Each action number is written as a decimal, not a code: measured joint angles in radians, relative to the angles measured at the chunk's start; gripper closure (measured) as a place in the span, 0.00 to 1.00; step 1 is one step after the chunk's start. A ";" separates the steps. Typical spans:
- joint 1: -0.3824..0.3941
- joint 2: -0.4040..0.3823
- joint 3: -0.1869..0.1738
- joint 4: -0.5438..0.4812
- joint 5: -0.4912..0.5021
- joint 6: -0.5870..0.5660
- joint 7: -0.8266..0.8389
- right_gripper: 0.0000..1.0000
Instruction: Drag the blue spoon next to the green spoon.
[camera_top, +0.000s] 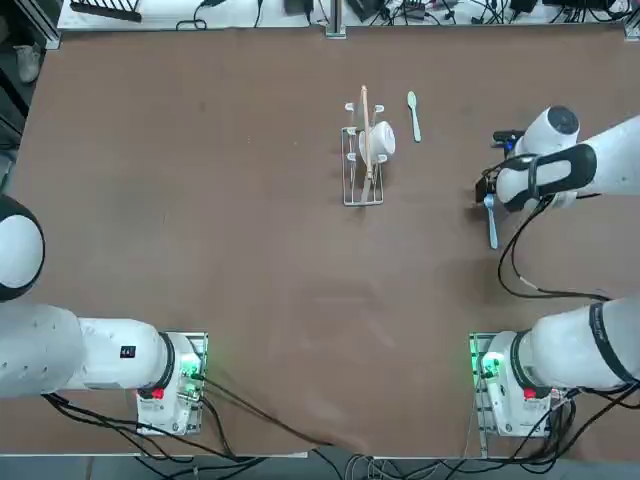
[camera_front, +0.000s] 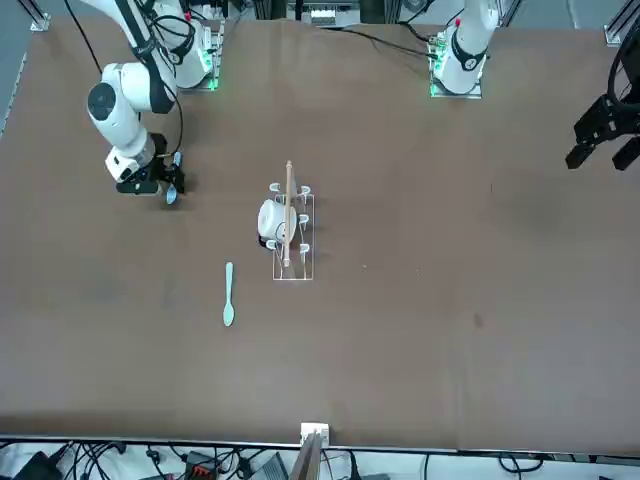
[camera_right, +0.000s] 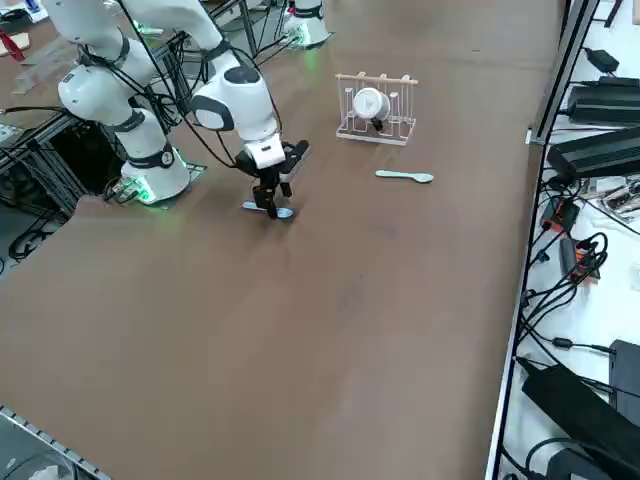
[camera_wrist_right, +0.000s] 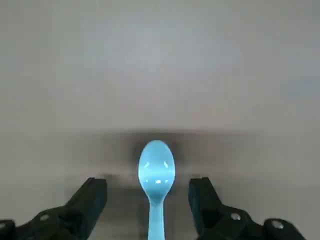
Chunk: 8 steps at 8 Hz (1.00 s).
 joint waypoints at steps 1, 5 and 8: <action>0.000 0.005 0.000 -0.013 0.000 0.006 0.001 0.00; 0.000 0.012 -0.001 -0.038 0.000 0.006 0.002 0.04; -0.001 0.012 -0.001 -0.050 0.000 0.006 0.002 0.08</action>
